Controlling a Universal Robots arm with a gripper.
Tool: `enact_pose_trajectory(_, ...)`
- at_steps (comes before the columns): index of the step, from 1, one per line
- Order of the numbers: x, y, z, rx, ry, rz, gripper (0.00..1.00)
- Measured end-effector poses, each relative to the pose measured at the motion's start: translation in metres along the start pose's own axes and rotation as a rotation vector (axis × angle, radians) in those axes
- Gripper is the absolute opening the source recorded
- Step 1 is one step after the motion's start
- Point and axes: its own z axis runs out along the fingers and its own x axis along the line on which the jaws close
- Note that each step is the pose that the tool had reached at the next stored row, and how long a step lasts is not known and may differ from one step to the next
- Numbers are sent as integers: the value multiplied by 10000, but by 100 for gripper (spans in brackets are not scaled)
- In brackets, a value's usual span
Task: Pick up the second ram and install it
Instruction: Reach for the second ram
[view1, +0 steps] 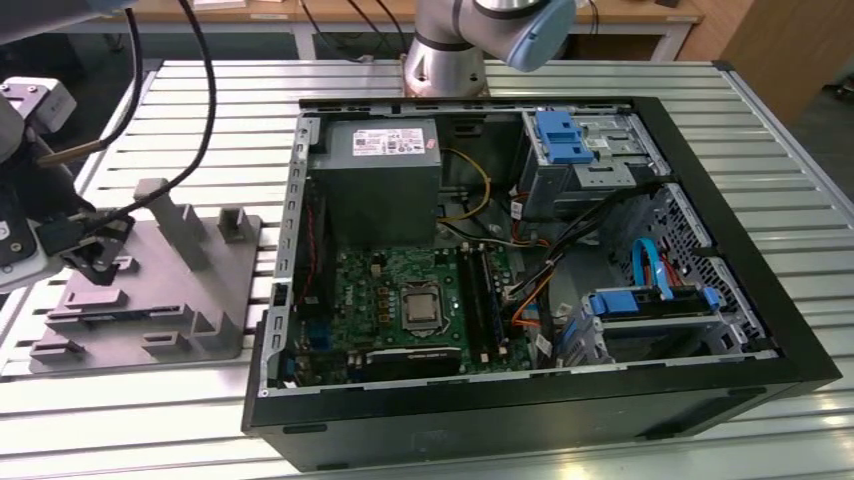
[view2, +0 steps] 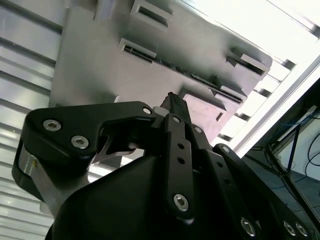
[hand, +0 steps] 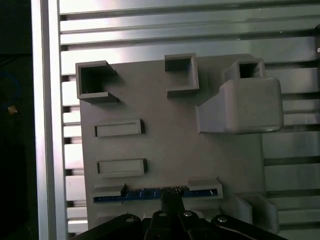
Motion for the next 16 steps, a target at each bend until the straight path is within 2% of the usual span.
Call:
enact_pose_trajectory(5,8,-57,90,1,-2,0,10)
enact_pose_trajectory(10,7,-66,139,158,-8,-53,10)
enact_pose_trajectory(16,5,-73,248,171,-3,-93,10)
